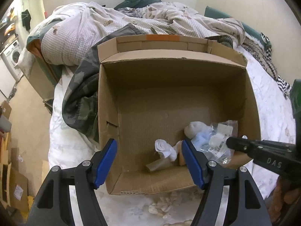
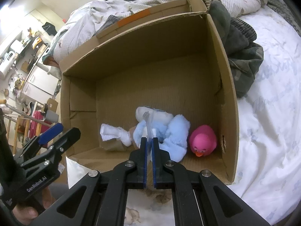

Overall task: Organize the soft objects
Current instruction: 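Open both tools to drop the tube and bag into the box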

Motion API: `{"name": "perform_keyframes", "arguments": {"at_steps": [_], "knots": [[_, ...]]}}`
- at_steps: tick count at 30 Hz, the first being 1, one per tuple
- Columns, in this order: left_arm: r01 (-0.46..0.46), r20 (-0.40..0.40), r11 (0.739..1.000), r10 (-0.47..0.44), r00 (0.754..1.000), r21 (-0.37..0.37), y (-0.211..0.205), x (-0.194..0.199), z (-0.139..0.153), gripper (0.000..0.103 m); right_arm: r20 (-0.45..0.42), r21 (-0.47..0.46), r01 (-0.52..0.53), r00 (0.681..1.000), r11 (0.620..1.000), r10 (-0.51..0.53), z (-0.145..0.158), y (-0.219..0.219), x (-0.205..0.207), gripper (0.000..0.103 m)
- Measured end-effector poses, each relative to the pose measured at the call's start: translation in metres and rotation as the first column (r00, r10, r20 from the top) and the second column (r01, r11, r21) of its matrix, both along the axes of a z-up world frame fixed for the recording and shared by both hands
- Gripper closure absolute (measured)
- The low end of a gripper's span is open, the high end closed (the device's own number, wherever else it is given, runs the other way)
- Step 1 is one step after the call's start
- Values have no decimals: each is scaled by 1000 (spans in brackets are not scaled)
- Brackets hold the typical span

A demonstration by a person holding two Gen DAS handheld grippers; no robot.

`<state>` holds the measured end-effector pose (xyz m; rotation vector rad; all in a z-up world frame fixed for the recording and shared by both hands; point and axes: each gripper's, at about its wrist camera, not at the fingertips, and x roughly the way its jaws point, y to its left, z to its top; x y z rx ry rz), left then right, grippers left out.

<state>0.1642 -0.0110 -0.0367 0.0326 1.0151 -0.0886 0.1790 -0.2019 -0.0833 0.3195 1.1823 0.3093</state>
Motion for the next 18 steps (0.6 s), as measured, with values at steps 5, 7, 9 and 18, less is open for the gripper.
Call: {"name": "perform_keyframes", "arguments": {"at_steps": [5,7,9,18], "knots": [[-15,1,1000,15,1000,-5,4,0,0,35,36,-24,28,999,999,-27,7,-3,0,39],[-18,2,1000,18,1000,-7,5,0,0,35,77,-33,47,996,998,-44,14,-5,-1,27],[-21,0,1000,21,1000,-10,6,0,0,35,94,-51,47,995,998,-43,18,-6,0,27],[-29,12,1000,30,999,-7,8,-5,5,35,89,-28,67,994,997,-64,20,-10,-2,27]]}}
